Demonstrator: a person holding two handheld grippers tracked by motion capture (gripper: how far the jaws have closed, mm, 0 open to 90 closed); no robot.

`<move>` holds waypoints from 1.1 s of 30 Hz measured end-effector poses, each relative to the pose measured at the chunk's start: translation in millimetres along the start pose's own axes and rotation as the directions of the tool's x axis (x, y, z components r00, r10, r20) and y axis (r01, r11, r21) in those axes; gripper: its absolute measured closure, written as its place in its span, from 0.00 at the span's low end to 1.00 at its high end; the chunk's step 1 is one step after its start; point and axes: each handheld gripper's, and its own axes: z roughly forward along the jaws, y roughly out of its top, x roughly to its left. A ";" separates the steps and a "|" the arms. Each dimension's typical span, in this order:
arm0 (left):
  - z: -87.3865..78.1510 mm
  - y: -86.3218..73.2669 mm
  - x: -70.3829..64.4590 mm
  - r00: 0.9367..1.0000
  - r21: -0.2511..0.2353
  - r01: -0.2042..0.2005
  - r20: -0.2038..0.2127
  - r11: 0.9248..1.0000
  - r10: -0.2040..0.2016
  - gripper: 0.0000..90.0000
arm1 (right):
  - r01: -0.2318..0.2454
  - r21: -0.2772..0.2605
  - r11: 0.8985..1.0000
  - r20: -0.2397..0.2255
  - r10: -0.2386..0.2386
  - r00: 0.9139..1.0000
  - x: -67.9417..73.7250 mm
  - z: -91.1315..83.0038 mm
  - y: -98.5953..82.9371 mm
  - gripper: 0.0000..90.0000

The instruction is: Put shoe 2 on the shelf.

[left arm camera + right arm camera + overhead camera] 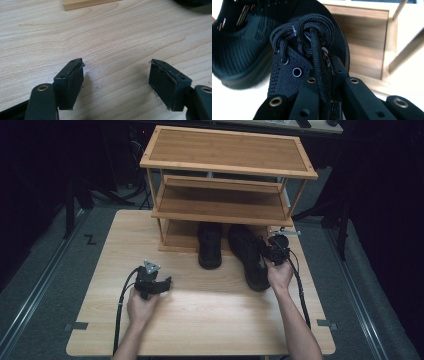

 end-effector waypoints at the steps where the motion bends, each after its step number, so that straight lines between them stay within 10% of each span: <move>1: 0.0 0.0 0.0 1.000 0.000 0.000 0.000 1.000 0.000 0.32 | -0.004 -0.002 1.000 0.003 0.004 1.000 2.4 2.7 2.6 0.97; 15: 0.1 0.1 -0.1 1.000 0.000 -0.002 0.002 1.000 0.002 0.31 | -0.074 -0.057 0.996 0.096 0.079 0.992 29.8 41.1 33.0 0.97; 33: -0.3 -0.2 -0.4 1.000 -0.004 -0.004 0.008 1.000 0.004 0.33 | -0.121 -0.158 0.980 0.161 0.147 0.976 36.5 70.2 27.0 0.92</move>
